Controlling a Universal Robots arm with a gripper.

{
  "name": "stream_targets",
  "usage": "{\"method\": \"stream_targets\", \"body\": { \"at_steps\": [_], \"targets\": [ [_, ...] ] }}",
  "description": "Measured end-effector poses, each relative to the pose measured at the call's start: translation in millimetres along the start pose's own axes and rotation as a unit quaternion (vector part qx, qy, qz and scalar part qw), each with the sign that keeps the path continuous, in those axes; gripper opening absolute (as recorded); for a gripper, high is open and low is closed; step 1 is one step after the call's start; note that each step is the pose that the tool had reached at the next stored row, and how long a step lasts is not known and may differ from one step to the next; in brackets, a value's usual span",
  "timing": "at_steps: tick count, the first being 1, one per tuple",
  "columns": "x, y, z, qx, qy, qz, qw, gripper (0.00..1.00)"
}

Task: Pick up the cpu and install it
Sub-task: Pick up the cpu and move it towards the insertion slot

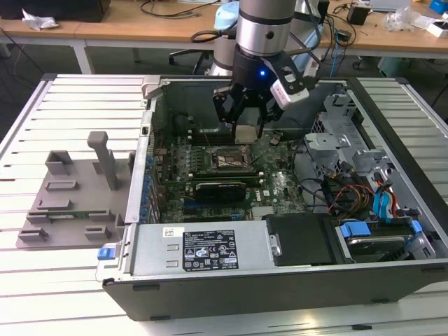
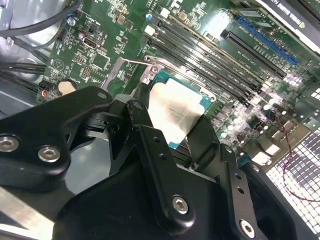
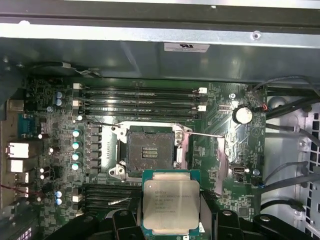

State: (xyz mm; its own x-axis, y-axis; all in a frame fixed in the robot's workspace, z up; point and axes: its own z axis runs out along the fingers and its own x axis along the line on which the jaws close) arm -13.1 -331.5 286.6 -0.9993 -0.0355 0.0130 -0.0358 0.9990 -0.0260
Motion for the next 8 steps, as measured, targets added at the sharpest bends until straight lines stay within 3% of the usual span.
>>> {"method": "stream_targets", "body": {
  "at_steps": [5,8],
  "targets": [
    [7.4,4.6,6.3,0.0000,0.0000,0.000,1.0000,0.55],
    [8.2,5.0,7.0,0.0000,0.0000,0.000,1.0000,0.55]
  ]
}}
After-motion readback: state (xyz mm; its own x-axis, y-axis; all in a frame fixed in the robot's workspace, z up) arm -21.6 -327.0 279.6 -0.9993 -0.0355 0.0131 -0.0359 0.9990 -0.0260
